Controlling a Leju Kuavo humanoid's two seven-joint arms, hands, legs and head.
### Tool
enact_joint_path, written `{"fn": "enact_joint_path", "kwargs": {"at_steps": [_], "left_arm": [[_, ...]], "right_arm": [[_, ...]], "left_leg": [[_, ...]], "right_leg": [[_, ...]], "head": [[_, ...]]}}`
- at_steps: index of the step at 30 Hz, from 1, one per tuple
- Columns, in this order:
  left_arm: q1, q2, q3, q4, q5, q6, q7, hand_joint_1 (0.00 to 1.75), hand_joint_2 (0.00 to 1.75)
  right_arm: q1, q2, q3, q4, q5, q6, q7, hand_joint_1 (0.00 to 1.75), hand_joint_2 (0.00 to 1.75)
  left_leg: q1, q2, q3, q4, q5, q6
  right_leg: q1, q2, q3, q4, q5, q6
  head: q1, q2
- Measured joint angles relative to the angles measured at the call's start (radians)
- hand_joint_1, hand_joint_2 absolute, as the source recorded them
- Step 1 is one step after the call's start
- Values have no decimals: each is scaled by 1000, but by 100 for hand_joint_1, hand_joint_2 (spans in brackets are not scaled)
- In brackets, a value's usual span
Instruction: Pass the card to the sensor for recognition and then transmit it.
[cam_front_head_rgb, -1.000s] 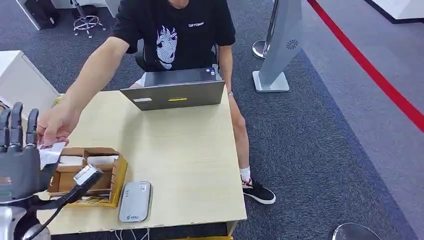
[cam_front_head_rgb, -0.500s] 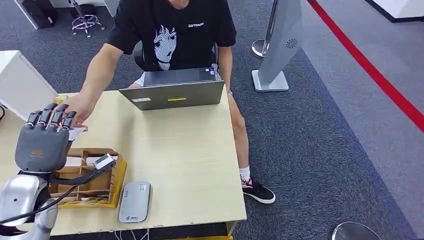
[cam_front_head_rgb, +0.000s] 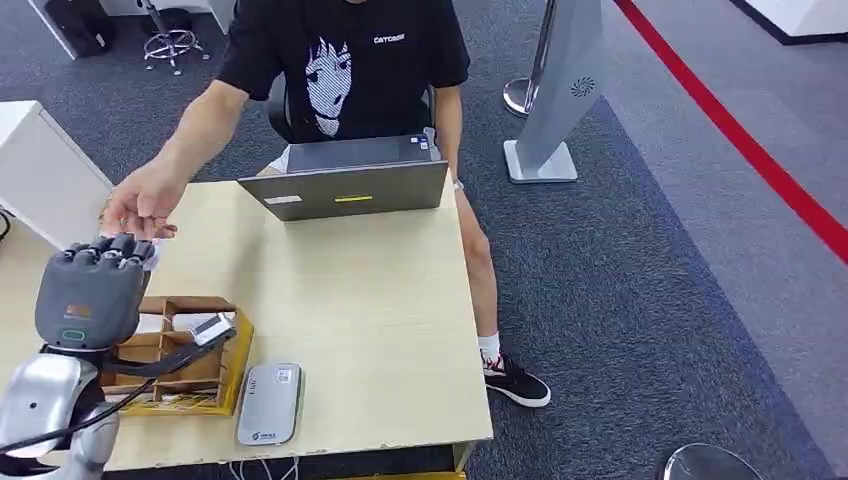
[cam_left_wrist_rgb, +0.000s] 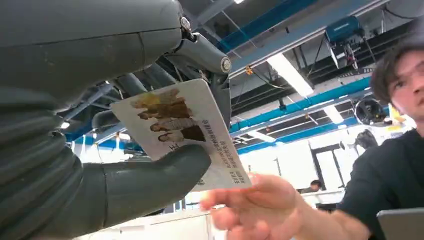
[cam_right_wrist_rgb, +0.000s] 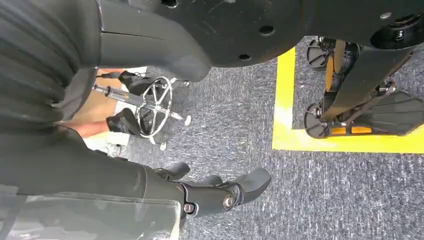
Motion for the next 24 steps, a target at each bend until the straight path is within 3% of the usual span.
{"fn": "enact_joint_path", "kwargs": {"at_steps": [7, 12, 18, 24], "left_arm": [[92, -44, -23, -105, 41, 24, -26, 175, 175], [231, -105, -59, -166, 40, 76, -68, 175, 175], [351, -142, -116, -122, 53, 101, -75, 175, 175], [388, -155, -140, -19, 67, 102, -56, 175, 175]], "right_arm": [[0, 0, 0, 1, -25, -8, 3, 0, 175], [1, 0, 0, 1, -59, -29, 8, 0, 175], [0, 13, 0, 1, -85, -61, 2, 0, 175], [0, 16, 0, 1, -102, -61, 2, 0, 175]], "left_leg": [[0, 0, -1, 0, -1, 0], [-1, 1, -1, 0, -1, 1], [0, 0, -1, 0, -2, 0], [0, 0, -1, 0, -2, 0]], "right_leg": [[0, 0, 0, 0, 0, 0], [0, 0, 0, -1, 0, 1], [0, 0, -1, -1, -1, 1], [0, 0, -1, -1, -1, 1]], "head": [[0, 0], [0, 0], [0, 0], [0, 0]]}}
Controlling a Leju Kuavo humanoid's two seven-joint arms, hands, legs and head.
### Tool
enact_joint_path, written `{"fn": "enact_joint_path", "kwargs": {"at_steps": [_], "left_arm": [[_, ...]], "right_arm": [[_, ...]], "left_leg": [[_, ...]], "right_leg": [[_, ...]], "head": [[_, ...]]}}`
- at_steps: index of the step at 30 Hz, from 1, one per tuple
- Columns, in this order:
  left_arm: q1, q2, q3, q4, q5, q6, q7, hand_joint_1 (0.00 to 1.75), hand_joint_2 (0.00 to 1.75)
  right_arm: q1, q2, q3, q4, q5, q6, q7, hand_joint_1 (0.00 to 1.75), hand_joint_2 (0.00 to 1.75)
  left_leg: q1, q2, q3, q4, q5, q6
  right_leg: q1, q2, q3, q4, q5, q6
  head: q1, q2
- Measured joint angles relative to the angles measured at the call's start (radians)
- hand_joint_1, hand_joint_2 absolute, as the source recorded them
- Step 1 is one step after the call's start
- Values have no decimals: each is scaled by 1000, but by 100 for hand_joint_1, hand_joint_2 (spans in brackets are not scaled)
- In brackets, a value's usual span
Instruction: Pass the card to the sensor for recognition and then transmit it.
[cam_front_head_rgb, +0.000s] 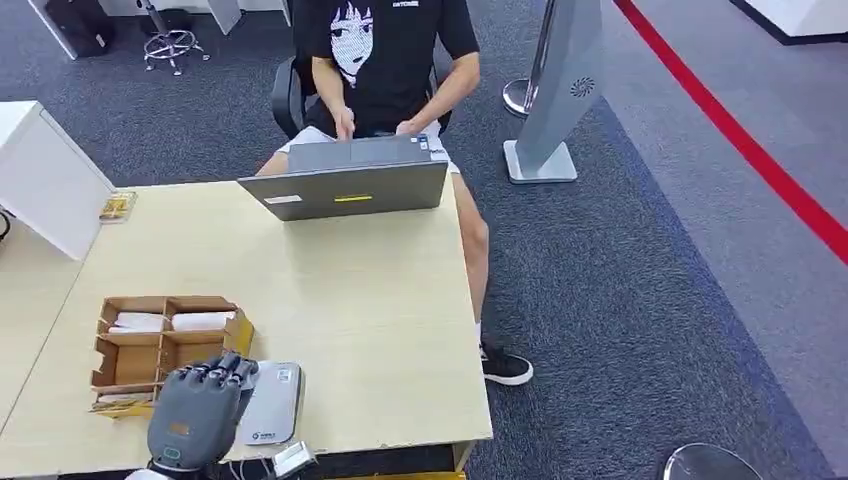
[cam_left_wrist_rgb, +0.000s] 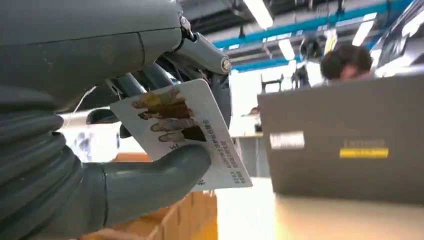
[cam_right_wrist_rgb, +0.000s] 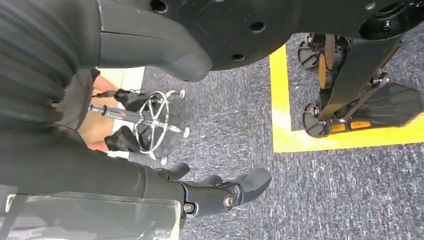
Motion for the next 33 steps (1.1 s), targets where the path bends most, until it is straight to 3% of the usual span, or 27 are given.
{"fn": "enact_joint_path", "kwargs": {"at_steps": [23, 28, 33], "left_arm": [[-41, -26, 0, 341, 14, 39, 15, 175, 175], [-45, -31, 1, 344, -3, 90, 4, 175, 175], [-40, -32, 22, 271, -31, 90, -8, 175, 175]], "right_arm": [[-1, 1, 20, 0, -24, 1, -3, 0, 175], [-1, 1, 28, 0, -30, 2, -3, 0, 175], [-1, 1, 42, 0, -34, 3, -3, 0, 175]], "left_leg": [[0, 0, 1, 0, 0, 0], [0, 0, 2, 0, 0, 0], [0, 0, 1, 0, 0, 0]], "right_leg": [[0, -1, 2, 0, 0, 0], [0, -1, 2, 0, 0, 0], [0, -1, 2, 0, 0, 0]], "head": [[0, 0], [0, 0], [0, 0]]}}
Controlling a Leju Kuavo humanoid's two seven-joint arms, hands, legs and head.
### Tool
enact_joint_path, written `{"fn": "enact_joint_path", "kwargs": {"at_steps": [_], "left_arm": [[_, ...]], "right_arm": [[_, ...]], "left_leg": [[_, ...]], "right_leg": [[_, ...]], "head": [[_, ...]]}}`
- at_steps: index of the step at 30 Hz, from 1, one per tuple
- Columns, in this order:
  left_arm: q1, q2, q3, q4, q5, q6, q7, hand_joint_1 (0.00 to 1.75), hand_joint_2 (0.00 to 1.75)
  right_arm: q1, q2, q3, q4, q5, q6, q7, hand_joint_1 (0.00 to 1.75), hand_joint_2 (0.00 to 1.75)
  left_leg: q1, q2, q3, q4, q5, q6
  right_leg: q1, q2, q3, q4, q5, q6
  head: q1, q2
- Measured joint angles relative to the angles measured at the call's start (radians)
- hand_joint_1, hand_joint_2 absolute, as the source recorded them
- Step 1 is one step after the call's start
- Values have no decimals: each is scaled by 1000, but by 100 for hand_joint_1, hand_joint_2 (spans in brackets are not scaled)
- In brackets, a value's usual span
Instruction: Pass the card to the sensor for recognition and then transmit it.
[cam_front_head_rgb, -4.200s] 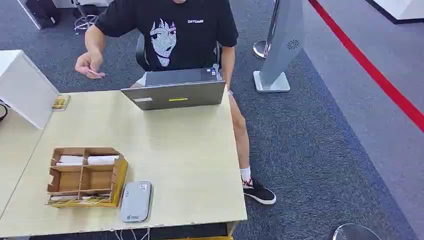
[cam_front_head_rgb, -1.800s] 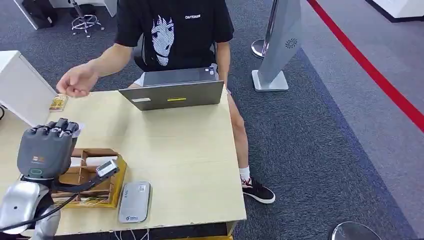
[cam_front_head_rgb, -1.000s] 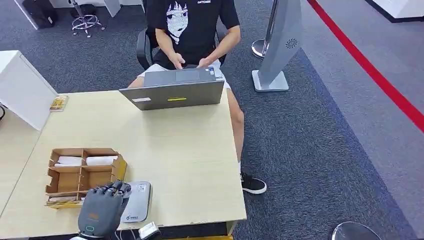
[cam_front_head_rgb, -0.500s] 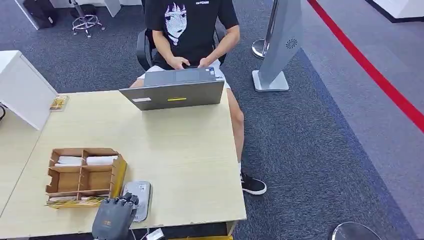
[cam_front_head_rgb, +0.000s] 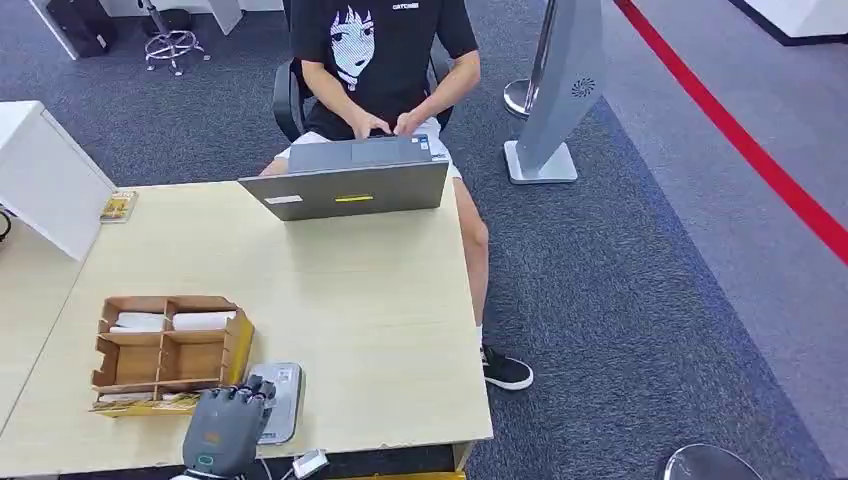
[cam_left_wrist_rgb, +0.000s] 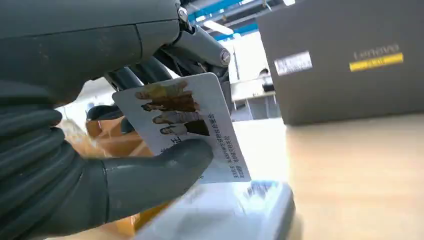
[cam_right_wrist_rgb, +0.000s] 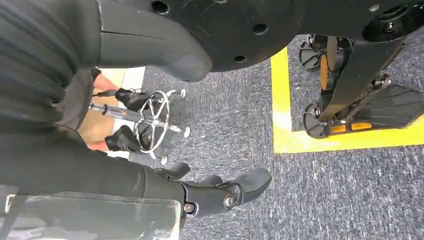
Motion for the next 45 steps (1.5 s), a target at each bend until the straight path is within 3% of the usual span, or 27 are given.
{"fn": "enact_joint_path", "kwargs": {"at_steps": [7, 13, 21, 28, 45], "left_arm": [[-17, 19, 60, -114, -45, -40, 6, 175, 175], [-87, 53, 150, -137, -60, -100, 31, 175, 175], [-195, 132, 243, -61, -80, -121, 41, 175, 175], [-265, 176, 276, 1, -80, -124, 34, 175, 175], [-317, 184, 289, 24, -65, -122, 30, 175, 175]], "right_arm": [[0, 0, 29, 2, 10, 13, 0, 0, 175], [-2, -8, 61, 3, 29, 47, -3, 0, 175], [-6, -16, 108, 4, 50, 62, -9, 0, 175], [-8, -18, 134, 5, 62, 73, -2, 0, 175], [-11, -19, 159, 8, 60, 74, 3, 0, 175]], "left_leg": [[0, 0, 0, 0, 0, 0], [0, 0, 0, 0, 1, -1], [0, 0, 0, 0, 1, 0], [0, 0, -1, 0, 1, 0], [0, 0, -1, 0, 1, 0]], "right_leg": [[0, 0, 0, 0, 0, 0], [0, 0, 0, 0, 0, 0], [0, 0, 0, 1, 0, 0], [0, 0, -1, 1, 0, 0], [0, 0, -1, 1, 0, 0]], "head": [[0, 0], [1, 0], [0, 0], [1, 0], [0, 0]]}}
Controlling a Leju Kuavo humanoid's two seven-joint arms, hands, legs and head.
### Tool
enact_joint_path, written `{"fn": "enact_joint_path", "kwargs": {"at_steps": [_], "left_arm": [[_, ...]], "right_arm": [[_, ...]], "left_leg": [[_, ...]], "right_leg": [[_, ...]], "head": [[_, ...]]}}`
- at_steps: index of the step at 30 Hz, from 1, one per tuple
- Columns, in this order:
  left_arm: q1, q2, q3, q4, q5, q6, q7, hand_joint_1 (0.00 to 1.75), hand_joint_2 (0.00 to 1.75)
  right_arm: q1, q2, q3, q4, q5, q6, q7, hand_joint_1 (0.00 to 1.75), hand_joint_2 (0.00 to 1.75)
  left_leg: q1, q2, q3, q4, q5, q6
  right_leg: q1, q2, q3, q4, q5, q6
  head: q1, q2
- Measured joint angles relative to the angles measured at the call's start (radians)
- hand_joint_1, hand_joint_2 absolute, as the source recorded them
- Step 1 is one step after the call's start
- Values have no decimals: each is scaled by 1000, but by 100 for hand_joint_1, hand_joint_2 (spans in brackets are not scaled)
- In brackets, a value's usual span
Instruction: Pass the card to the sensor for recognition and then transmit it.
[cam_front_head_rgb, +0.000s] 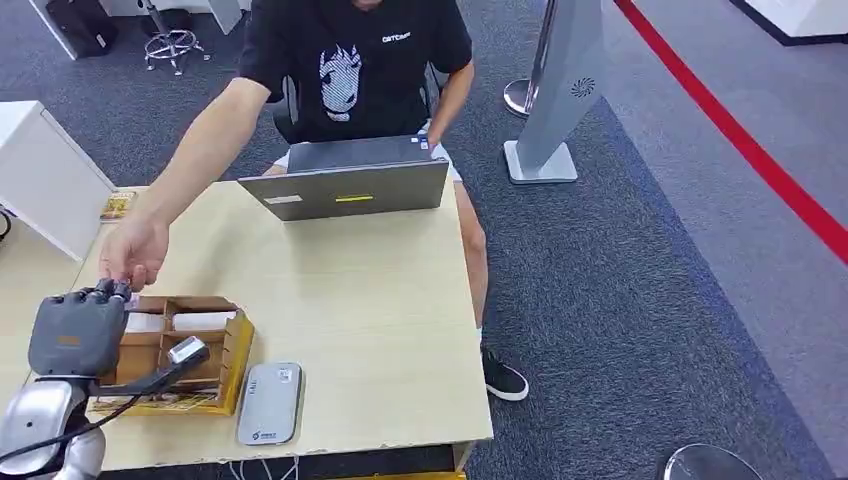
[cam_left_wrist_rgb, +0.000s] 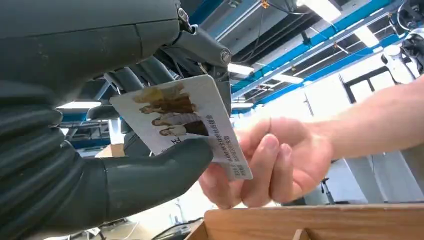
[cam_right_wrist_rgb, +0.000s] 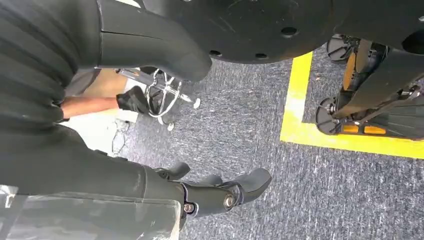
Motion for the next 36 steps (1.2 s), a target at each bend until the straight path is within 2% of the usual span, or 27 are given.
{"fn": "enact_joint_path", "kwargs": {"at_steps": [8, 9, 10, 20, 24, 28, 30, 34, 36], "left_arm": [[-1, -10, 0, -44, 12, 1, -9, 175, 175], [-1, -14, 0, -58, 11, 0, -9, 99, 175], [0, -18, 0, -70, 11, 0, -9, 0, 175], [38, -82, -5, -239, 7, -2, -6, 0, 175], [66, -99, -34, -313, 4, -7, -6, 0, 175], [97, -107, -133, -407, 24, -57, -10, 0, 175], [114, -107, -198, -434, 19, -70, 8, 0, 175], [143, -105, -328, -444, 30, -122, 48, 0, 175], [158, -86, -397, -438, 31, -126, 66, 0, 175]], "right_arm": [[0, 0, 1, 0, -12, 0, 2, 0, 175], [0, 0, 2, 0, -14, 0, 2, 0, 175], [0, 0, 2, 0, -17, 0, 3, 0, 175], [0, 0, 8, 0, -39, -1, 9, 0, 175], [0, 0, 10, 0, -47, -2, 11, 0, 175], [0, 0, 11, 0, -74, -11, 12, 0, 175], [0, 0, 11, 0, -85, -18, 13, 0, 175], [-1, 0, 11, 0, -109, -21, 13, 0, 175], [0, 0, 11, 0, -120, -22, 12, 0, 175]], "left_leg": [[0, 0, 0, 0, 0, 0], [0, 0, 0, 0, 0, 0], [0, 0, -1, 0, 0, 0], [0, 0, -1, 0, 0, 0], [0, 0, -1, 0, 0, 0], [0, 0, -1, 0, 0, 0], [0, 0, -1, 0, 0, 0], [0, 0, -1, 0, -1, 0], [0, 0, -1, 0, -1, 0]], "right_leg": [[0, 1, 0, 0, 0, 0], [0, 1, -1, 0, 0, 0], [0, 1, -1, 0, 0, 0], [0, 1, -1, 0, 0, 0], [0, 0, -1, 0, 0, 0], [0, 0, -1, 0, 0, 0], [0, 0, -1, 0, 0, 0], [0, 0, -1, -1, 0, 0], [0, 0, -1, -1, 0, 0]], "head": [[0, 0], [0, 0], [0, 0], [0, 0], [0, 0], [0, 0], [0, 0], [0, 0], [0, 0]]}}
